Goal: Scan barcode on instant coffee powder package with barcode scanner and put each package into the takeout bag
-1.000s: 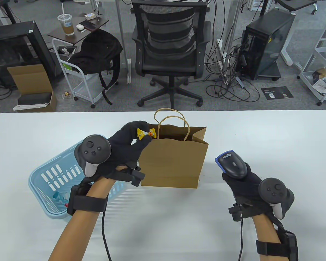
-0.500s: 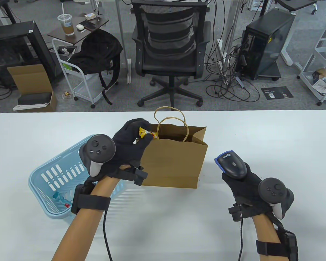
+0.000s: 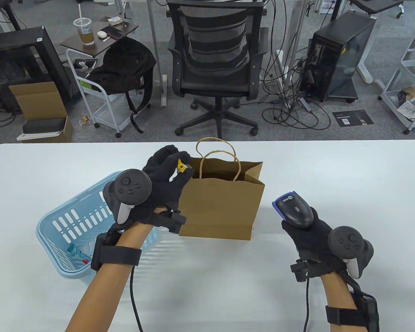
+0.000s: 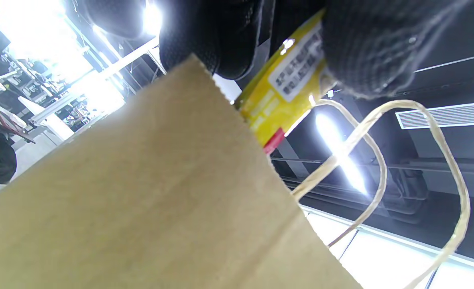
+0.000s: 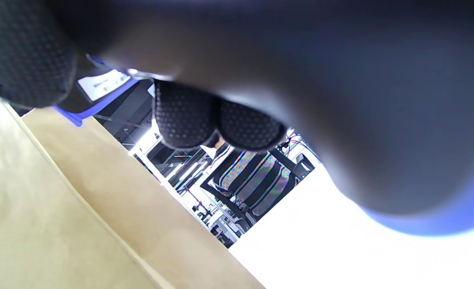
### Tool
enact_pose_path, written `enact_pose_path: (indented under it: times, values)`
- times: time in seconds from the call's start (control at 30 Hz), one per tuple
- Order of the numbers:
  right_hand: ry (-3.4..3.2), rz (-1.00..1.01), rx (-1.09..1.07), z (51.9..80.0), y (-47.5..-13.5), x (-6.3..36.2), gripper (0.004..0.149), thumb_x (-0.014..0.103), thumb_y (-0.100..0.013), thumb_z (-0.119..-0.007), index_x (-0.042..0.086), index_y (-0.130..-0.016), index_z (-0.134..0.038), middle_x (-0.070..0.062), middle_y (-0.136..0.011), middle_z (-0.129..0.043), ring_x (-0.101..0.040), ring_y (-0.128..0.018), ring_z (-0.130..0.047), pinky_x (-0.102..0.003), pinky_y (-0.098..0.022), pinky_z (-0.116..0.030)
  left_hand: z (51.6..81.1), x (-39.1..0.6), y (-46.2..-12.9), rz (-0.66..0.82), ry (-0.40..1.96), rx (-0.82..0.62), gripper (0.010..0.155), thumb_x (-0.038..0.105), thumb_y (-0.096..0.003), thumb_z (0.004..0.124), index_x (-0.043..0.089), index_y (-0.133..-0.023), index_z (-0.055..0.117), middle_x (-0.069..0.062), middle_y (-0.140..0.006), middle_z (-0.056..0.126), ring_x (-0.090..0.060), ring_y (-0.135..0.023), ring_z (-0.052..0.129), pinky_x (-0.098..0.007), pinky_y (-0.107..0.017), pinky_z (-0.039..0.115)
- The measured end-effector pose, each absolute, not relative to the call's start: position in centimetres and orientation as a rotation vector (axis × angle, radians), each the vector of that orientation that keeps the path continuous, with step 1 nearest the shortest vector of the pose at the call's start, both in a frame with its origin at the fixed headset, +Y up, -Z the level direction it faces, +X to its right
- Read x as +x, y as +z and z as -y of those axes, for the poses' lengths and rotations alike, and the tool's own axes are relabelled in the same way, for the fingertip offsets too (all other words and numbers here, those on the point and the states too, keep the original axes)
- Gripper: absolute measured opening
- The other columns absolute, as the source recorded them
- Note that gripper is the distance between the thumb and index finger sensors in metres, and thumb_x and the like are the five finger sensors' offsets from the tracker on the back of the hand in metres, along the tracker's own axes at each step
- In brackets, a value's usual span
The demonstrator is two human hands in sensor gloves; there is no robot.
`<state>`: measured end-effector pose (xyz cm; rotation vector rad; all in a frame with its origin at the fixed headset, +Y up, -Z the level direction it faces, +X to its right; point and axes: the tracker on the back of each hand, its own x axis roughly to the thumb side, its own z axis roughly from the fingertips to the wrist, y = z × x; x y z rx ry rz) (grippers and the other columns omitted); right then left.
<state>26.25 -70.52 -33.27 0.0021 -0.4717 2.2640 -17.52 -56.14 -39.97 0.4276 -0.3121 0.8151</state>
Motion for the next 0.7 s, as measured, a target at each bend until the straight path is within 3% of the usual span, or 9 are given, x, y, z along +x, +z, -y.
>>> enact_pose_path:
  times: [0.7]
  values:
    - [2.259, 0.498, 0.047, 69.5, -32.9, 25.6, 0.065, 0.061, -0.042, -0.091, 0.02, -0.09, -0.076, 0.004, -0.062, -0.105, -0.02, -0.055, -0.107, -0.042, -0.05, -0.085, 58.1, -17.2, -40.5, 0.264, 0.754, 0.37, 0.059, 0.057, -0.0416, 0.079, 0.034, -0.096, 0.076, 0.005, -0.107, 0.068, -0.025, -0.099, 0.079, -0.053, -0.077, 0.062]
